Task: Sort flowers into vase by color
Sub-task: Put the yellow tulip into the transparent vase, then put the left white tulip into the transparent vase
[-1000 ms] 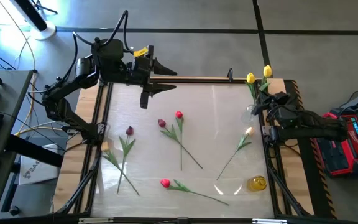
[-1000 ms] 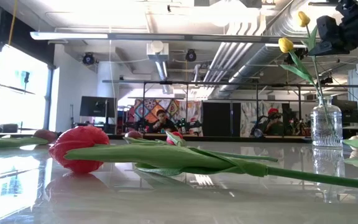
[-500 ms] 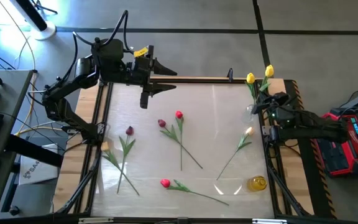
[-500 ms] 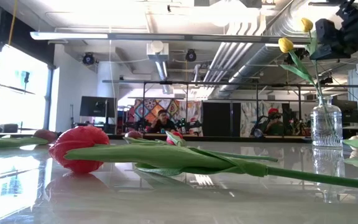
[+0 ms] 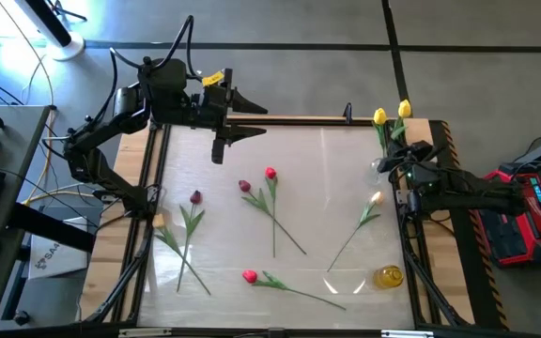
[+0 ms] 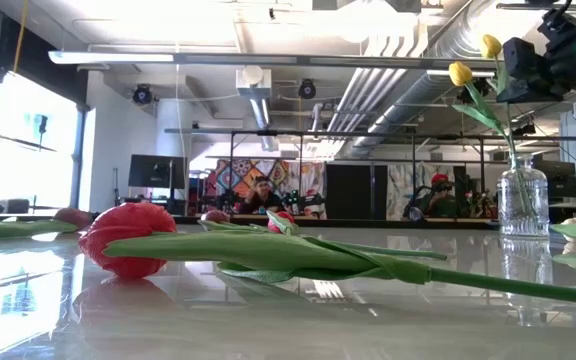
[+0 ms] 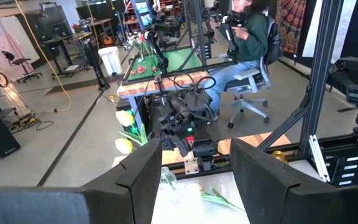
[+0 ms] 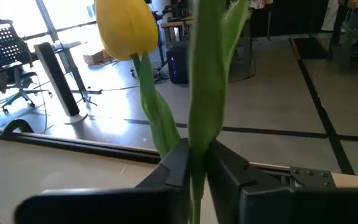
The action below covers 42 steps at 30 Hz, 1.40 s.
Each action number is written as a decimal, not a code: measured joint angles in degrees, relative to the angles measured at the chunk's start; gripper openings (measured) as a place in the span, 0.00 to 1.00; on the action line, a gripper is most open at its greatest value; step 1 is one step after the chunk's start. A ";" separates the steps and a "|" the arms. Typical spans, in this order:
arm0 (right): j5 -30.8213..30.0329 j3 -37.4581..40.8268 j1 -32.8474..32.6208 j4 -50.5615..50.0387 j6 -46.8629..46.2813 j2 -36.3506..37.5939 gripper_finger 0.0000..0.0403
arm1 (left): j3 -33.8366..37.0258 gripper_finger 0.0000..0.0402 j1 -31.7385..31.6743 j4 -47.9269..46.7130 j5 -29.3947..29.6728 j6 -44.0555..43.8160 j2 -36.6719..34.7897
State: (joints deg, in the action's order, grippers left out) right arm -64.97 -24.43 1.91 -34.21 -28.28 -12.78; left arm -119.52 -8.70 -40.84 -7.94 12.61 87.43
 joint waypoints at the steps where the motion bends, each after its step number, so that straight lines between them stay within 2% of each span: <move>1: 0.00 0.00 0.00 -0.08 -0.08 0.00 0.13 | -0.01 0.44 -0.01 0.00 0.00 -0.01 -0.01; 5: -0.35 0.00 0.00 -0.22 -0.21 0.00 0.22 | -0.01 0.44 0.00 0.00 0.01 -0.01 -0.01; 9: -1.32 0.00 0.00 -0.24 -0.23 -0.35 0.27 | -0.01 0.44 0.00 0.00 0.00 0.01 -0.01; 15: -1.54 0.02 0.00 0.76 0.13 -1.18 0.27 | -0.01 0.44 0.00 0.00 -0.01 -0.01 -0.01; 20: -1.62 -0.82 0.00 6.04 6.28 -1.14 0.27 | -0.01 0.44 0.00 0.00 0.01 -0.01 -0.01; 25: -1.77 -2.81 0.00 6.42 9.15 -1.11 0.27 | 0.00 0.44 0.02 0.00 0.00 -0.01 -0.01; 42: 5.98 -12.75 -0.01 7.12 13.87 -1.11 0.27 | 0.01 0.44 -0.01 0.00 0.01 -0.01 -0.01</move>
State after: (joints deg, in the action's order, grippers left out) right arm -58.99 -37.17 1.90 -27.09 -14.41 -13.89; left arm -119.51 -8.71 -40.84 -7.92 12.60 87.42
